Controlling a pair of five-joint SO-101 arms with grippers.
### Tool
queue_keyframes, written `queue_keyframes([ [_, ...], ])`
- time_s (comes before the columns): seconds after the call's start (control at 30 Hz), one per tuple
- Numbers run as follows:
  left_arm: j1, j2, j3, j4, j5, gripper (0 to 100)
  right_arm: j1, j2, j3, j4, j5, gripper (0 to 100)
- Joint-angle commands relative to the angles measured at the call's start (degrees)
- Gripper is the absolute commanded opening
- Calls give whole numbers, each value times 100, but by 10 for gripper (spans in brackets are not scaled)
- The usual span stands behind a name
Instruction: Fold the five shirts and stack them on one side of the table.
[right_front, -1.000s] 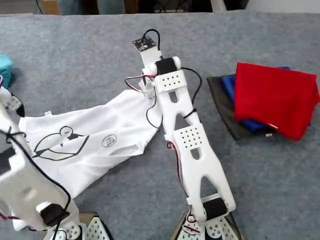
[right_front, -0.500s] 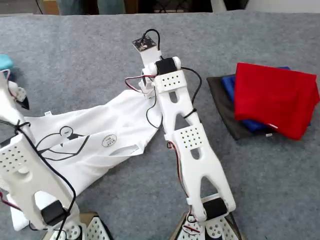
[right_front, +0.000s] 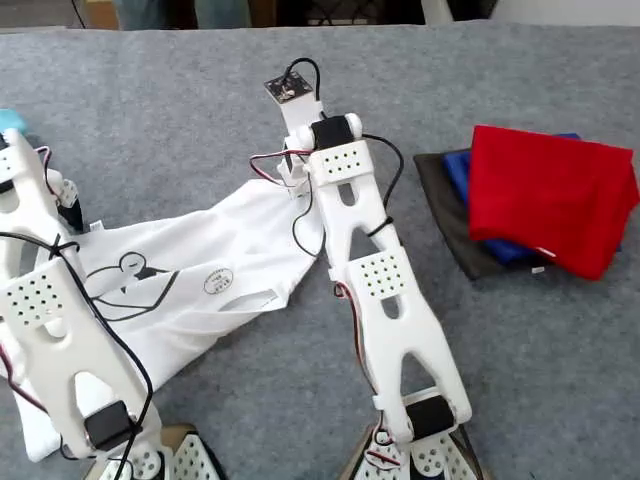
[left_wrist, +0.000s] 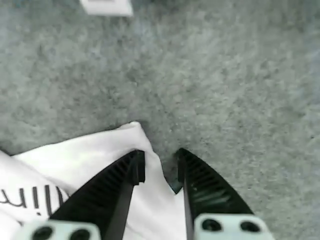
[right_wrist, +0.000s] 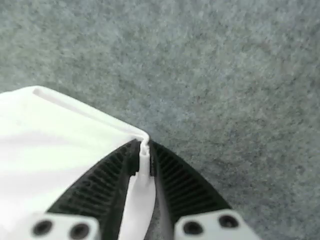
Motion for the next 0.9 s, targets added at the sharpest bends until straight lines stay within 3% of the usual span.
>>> queue_keyframes([
  [0.0,-57,105,-233,-35,-62,144,105,13,-136,-79,53,14],
  [0.2,-145,158,-374,158,-114,137,105,13,-136,-79,53,14],
  [0.33,-207,158,-382,79,-193,22,105,13,-136,-79,53,14],
  [0.43,-198,105,-409,-70,-185,26,105,13,-136,-70,53,14],
  [0.7,523,123,-2431,-237,-185,29,105,13,-136,-79,53,14],
  [0.87,576,132,-3073,-448,-158,29,105,-13,-145,-35,299,14],
])
